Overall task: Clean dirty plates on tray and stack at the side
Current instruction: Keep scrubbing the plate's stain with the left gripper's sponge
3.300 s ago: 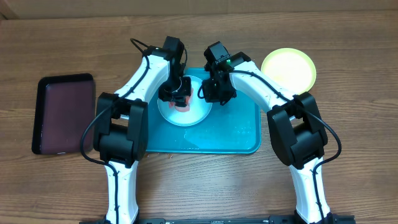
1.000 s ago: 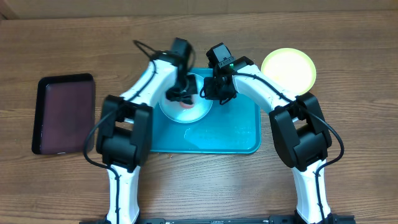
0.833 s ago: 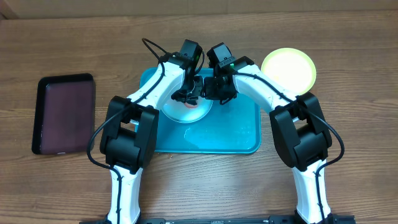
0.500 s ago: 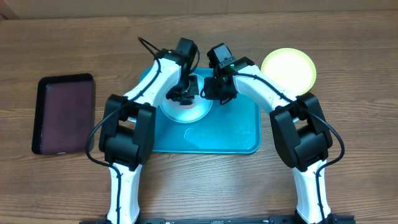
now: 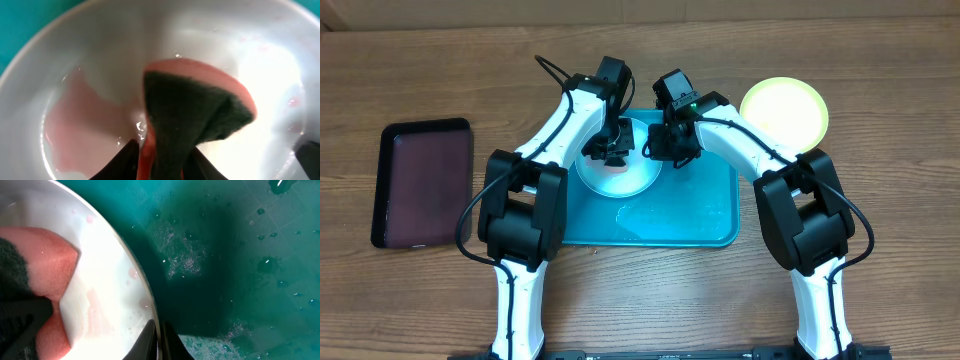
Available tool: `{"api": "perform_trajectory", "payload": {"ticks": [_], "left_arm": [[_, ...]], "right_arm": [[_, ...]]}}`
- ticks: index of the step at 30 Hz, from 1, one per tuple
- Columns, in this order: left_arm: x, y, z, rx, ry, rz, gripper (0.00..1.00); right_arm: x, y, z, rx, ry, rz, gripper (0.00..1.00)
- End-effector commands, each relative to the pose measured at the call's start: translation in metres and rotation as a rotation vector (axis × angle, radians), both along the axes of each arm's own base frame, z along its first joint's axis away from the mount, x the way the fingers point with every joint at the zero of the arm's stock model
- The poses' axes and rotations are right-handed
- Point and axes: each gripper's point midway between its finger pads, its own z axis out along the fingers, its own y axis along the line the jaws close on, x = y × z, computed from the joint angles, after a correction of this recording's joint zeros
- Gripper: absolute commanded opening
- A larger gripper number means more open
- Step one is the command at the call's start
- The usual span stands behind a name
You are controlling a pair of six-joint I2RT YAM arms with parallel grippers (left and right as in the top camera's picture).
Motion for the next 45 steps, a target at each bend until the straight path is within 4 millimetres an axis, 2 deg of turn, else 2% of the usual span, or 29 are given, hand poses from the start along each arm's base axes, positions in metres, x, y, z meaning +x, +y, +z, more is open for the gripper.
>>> {"api": "perform_trajectory", "payload": {"ticks": [1,6,11,17,22,28,30,31,35,39,41,45], "left_arm": [[0.021,0.001,0.012,0.001,-0.058,-0.025,0.30],[0.029,-0.003,0.026,-0.010,-0.080,-0.039,0.30],[0.019,0.001,0.019,0.002,-0.042,-0.040,0.26],[0.011,0.003,0.012,0.011,-0.013,-0.040,0.27],[0.002,0.005,0.003,0.017,0.018,-0.038,0.20],[0.006,0.005,0.003,0.014,-0.002,-0.037,0.04],[0.006,0.005,0.003,0.014,-0.001,-0.037,0.04],[0.006,0.006,0.003,0.023,-0.002,-0.036,0.04],[0.014,0.044,0.006,0.165,-0.030,0.029,0.04],[0.025,0.057,0.021,0.186,-0.055,0.056,0.04],[0.031,0.052,0.027,0.162,-0.076,0.057,0.04],[0.034,0.024,0.028,0.033,-0.077,0.025,0.04]], "right_arm": [[-0.011,-0.008,-0.024,-0.056,0.037,-0.003,0.04],[-0.011,-0.009,-0.024,-0.056,0.037,-0.003,0.04],[-0.011,-0.008,-0.024,-0.056,0.036,0.001,0.04],[-0.011,-0.008,-0.024,-0.056,0.036,0.001,0.04],[-0.011,-0.009,-0.024,-0.056,0.036,0.000,0.04],[-0.011,-0.009,-0.024,-0.056,0.036,0.000,0.04],[-0.011,-0.008,-0.024,-0.056,0.036,0.001,0.04],[-0.011,-0.009,-0.024,-0.056,0.036,0.000,0.04],[-0.011,-0.009,-0.024,-0.057,0.037,0.001,0.04],[-0.010,-0.008,-0.024,-0.056,0.034,0.001,0.04],[-0.010,-0.008,-0.024,-0.054,0.031,0.001,0.04],[-0.009,-0.008,-0.024,-0.053,0.029,0.001,0.04]]}}
